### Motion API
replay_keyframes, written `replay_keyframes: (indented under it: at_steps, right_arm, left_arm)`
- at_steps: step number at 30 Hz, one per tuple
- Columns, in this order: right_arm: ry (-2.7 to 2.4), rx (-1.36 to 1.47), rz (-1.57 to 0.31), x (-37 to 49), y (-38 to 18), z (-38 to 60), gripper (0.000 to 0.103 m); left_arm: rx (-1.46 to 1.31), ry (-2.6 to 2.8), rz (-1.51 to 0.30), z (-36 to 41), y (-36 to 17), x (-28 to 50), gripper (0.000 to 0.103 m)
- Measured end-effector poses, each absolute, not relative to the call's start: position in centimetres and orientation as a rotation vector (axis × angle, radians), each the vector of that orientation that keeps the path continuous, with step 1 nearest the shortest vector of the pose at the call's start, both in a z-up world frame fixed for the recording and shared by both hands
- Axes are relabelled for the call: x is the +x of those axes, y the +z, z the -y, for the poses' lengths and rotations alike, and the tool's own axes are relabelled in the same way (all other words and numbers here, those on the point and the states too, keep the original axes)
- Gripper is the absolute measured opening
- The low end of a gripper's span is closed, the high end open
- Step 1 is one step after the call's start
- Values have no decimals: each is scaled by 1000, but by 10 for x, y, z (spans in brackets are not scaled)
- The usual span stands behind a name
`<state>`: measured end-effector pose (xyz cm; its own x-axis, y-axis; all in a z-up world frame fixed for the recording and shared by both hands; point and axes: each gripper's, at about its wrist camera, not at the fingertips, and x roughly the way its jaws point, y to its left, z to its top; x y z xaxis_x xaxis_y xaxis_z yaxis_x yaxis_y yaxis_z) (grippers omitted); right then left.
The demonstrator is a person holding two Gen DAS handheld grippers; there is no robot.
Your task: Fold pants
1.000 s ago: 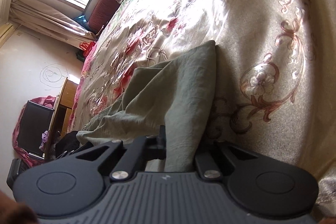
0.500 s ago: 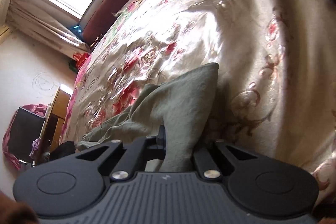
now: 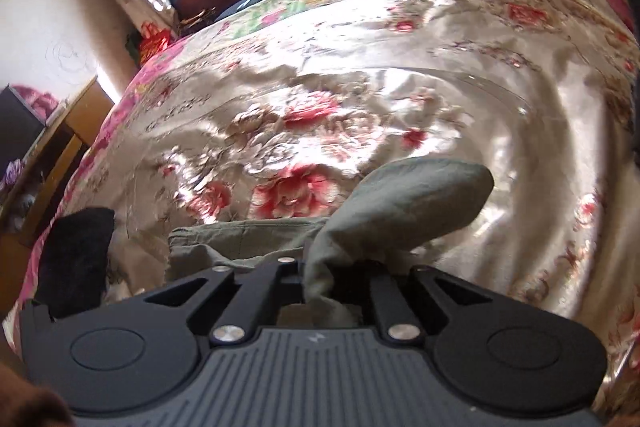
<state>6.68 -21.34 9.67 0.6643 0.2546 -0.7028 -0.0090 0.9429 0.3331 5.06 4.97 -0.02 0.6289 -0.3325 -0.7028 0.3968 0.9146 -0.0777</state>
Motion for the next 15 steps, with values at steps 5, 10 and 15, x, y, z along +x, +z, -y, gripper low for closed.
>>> replay_keyframes:
  at_steps: [5, 10, 15]
  right_arm:
    - [287, 2, -872, 96, 81, 98, 9]
    - [373, -65, -945, 104, 46, 22, 15]
    - [467, 30, -1043, 90, 40, 11, 23]
  left_arm:
    - [41, -357, -781, -82, 3, 35, 89]
    - [-64, -328, -817, -111, -2, 29, 90]
    - [-144, -332, -836, -126, -7, 34, 90]
